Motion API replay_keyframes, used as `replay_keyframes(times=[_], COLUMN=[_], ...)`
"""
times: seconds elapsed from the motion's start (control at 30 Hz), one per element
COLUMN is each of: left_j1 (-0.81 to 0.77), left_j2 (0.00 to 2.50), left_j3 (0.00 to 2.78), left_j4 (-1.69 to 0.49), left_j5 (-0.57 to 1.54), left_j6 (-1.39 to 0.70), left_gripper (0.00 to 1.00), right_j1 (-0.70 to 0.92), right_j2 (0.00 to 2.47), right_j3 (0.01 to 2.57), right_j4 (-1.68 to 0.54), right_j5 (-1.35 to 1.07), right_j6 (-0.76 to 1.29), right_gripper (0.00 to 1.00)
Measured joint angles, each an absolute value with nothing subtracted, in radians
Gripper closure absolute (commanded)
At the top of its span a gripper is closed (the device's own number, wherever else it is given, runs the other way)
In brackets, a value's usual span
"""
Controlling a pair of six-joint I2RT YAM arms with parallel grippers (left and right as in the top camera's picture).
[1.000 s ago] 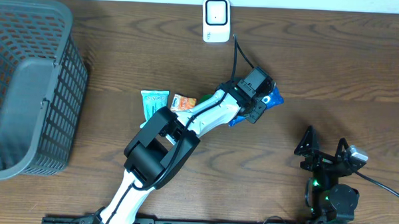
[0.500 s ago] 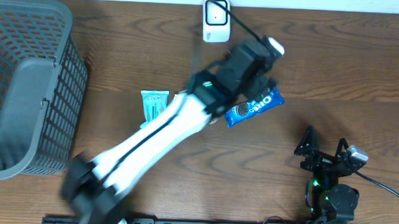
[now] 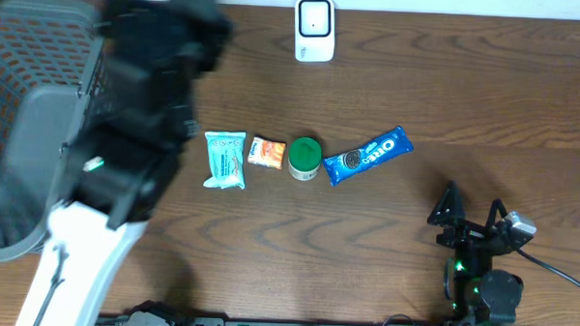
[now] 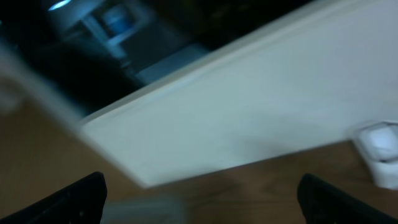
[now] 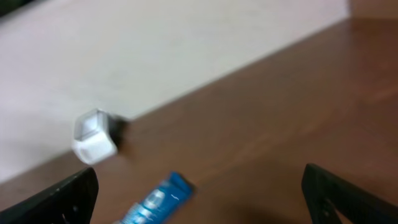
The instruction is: Scan the item barcode
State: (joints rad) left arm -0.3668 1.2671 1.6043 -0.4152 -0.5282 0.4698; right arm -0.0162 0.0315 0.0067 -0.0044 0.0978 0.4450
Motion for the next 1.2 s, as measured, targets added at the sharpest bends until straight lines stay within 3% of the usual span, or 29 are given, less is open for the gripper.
replay_keyframes(times=[0.13, 0.37, 0.6, 0.87, 1.2], left_j1=[-0.253, -0.148, -0.138, -0.138, -0.133], left_j2=[1.185, 1.079, 0.930, 0.692, 0.509], left_j3=[1.604, 1.591, 1.471, 1.328, 1.344], left_j4=[-0.451, -0.507, -0.466, -0.373, -0.450], left_j5=[-0.539, -0.417, -0.229, -0.177, -0.162], left_j6=[0.424, 0.300, 0.265, 0.242, 0.228], left_gripper=[0.02, 0.02, 0.02, 0.02, 0.02], right_j1=[-0.016, -0.015, 0.052, 0.187, 0.289], right_j2=[0.036, 0.259, 0.710, 1.169, 1.394], right_j3=[0.014, 0.191, 0.631, 1.138, 1.226], right_j4=[0.043, -0.135, -0.425, -0.830, -0.797], right_j5=[-0.038, -0.156, -0.180, -0.160, -0.223], right_j6=[0.456, 0.433, 0.356, 0.327, 0.347], right_gripper=[0.01, 0.01, 0.01, 0.01, 0.01])
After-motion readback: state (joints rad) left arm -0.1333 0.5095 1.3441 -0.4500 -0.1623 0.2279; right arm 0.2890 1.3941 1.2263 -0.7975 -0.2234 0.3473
